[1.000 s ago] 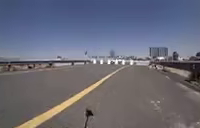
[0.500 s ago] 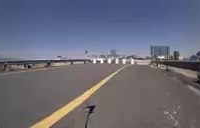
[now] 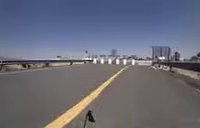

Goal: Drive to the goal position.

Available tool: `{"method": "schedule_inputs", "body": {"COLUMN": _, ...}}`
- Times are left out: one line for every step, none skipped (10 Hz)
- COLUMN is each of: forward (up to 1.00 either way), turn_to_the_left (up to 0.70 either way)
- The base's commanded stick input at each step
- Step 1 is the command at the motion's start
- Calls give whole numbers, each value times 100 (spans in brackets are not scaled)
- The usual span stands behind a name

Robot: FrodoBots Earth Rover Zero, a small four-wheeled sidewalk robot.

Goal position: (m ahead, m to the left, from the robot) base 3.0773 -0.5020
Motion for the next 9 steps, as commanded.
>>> {"method": "schedule_inputs", "body": {"forward": 70, "turn_to_the_left": 0}}
{"method": "schedule_inputs", "body": {"forward": 70, "turn_to_the_left": 0}}
{"method": "schedule_inputs", "body": {"forward": 70, "turn_to_the_left": 0}}
{"method": "schedule_inputs", "body": {"forward": 70, "turn_to_the_left": 0}}
{"method": "schedule_inputs", "body": {"forward": 70, "turn_to_the_left": 0}}
{"method": "schedule_inputs", "body": {"forward": 70, "turn_to_the_left": 0}}
{"method": "schedule_inputs", "body": {"forward": 70, "turn_to_the_left": 0}}
{"method": "schedule_inputs", "body": {"forward": 70, "turn_to_the_left": 0}}
{"method": "schedule_inputs", "body": {"forward": 70, "turn_to_the_left": 0}}
